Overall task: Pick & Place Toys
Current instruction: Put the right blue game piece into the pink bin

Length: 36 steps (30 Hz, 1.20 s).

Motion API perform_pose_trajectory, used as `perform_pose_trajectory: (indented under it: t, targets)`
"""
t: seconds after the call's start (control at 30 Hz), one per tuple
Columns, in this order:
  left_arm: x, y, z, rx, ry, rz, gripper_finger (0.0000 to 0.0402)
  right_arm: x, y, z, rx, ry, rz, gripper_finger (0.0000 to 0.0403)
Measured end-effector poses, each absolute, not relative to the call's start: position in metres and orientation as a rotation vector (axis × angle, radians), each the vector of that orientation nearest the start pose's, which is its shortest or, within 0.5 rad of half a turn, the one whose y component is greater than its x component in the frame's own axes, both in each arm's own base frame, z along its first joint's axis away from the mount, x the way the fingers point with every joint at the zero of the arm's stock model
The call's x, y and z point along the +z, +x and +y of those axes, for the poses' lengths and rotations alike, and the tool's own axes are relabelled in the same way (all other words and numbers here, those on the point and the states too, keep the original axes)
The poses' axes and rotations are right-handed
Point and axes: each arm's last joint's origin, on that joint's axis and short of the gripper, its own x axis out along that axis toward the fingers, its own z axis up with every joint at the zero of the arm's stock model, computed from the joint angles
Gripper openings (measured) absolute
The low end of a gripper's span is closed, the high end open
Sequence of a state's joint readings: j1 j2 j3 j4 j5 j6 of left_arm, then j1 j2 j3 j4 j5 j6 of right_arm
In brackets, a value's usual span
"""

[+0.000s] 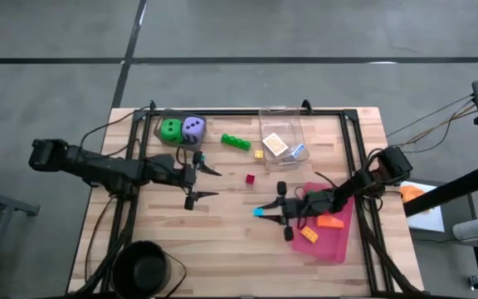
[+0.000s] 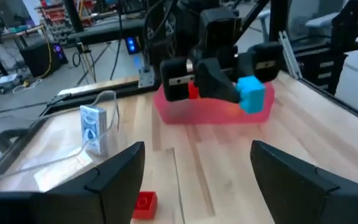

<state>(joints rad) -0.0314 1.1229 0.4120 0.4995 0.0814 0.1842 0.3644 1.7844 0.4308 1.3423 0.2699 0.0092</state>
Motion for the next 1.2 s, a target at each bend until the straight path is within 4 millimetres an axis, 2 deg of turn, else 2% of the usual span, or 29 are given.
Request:
perform_pose_trajectory:
  t: [0.17,0.27,0.4,0.47,0.7,0.8,0.9,1.2]
  targets:
    - [0.203,0.223,-0.009,-0.129,0.162,0.214,0.0293,0.131,0.244,0.089,0.074,0.089,0.049,0.0087]
    - [0.2,0.223,-0.009,-0.129,0.152,0.236,0.0293,0.137,0.235,0.093,0.088,0.119,0.085,0.0087]
    - [0.194,0.225,-0.009,-0.132,0.151,0.272,0.0293,0.148,0.225,0.097,0.082,0.162,0.265,0.0087]
    - [0.193,0.226,-0.009,-0.132,0.151,0.275,0.0293,0.16,0.22,0.099,0.058,0.183,0.374,0.0087]
    - [0.193,0.225,-0.009,-0.131,0.148,0.281,0.0293,0.224,0.196,0.109,-0.051,0.221,0.72,0.0087]
    - [0.19,0.226,-0.009,-0.132,0.147,0.292,0.0293,0.236,0.186,0.111,-0.134,0.225,0.864,0.0087]
    - [0.189,0.226,-0.009,-0.133,0.147,0.299,0.0293,0.233,0.182,0.116,-0.202,0.204,0.982,0.0087]
    - [0.187,0.227,-0.009,-0.134,0.146,0.312,0.0293,0.19,0.19,0.131,-0.285,0.209,1.268,0.0087]
